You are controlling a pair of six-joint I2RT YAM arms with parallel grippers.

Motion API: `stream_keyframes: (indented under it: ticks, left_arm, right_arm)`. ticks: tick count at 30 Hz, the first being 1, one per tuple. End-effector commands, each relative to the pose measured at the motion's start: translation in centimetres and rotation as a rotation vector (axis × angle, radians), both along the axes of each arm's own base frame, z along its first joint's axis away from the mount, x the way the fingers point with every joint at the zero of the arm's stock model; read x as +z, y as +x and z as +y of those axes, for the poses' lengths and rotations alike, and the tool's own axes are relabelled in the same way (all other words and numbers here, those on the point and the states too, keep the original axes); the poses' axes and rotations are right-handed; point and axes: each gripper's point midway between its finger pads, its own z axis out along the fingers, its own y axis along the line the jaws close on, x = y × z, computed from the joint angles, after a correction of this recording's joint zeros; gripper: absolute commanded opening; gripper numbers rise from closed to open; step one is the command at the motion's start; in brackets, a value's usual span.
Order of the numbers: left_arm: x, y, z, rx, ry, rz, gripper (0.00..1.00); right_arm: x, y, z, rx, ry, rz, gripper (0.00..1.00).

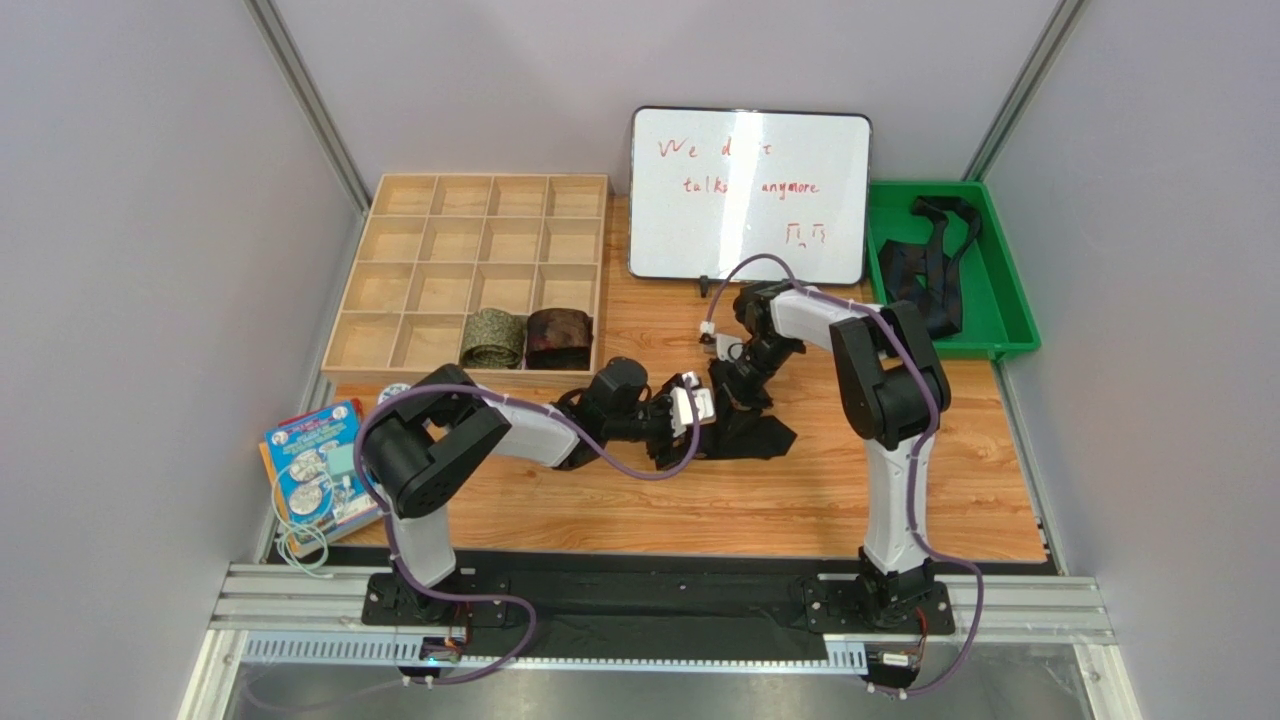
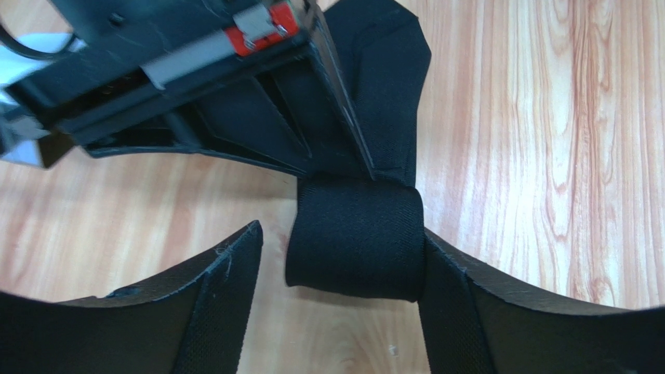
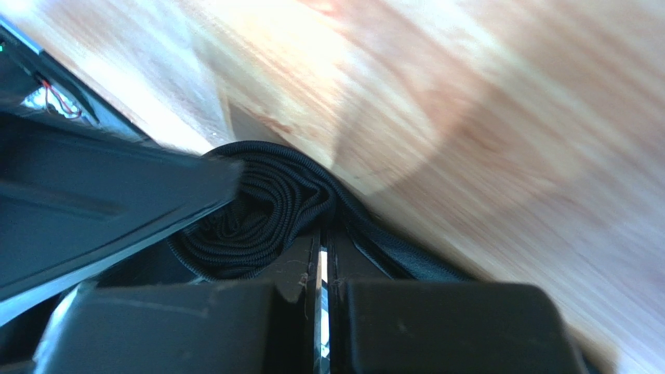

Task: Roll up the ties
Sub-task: Roll the tie at the center of the board.

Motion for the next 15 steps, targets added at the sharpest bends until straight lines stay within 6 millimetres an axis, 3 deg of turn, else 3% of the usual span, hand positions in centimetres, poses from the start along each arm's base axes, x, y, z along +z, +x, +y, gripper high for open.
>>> stream_keyframes:
  ticks: [1,9,15]
  left_arm:
    - [0.9,-0.4,-1.6,0.023,-0.095,-0.052,0.68]
    - [0.8,-1.0,-2.7,0.073,-0.149,-0.015,0.61]
    - [0.3,-1.7,-2.4,0.089,-0.17,0.047,0.46]
  right_arm:
    - [-5.5,0.9,-1.9,0.135,-0.136,-0.115,0.0]
    - [-5.7,0.4,-1.1,0.151,-0.097,-0.096,0.0]
    - [-6.0,0.4,-1.2,0.149,-0.104,-0.1,0.0]
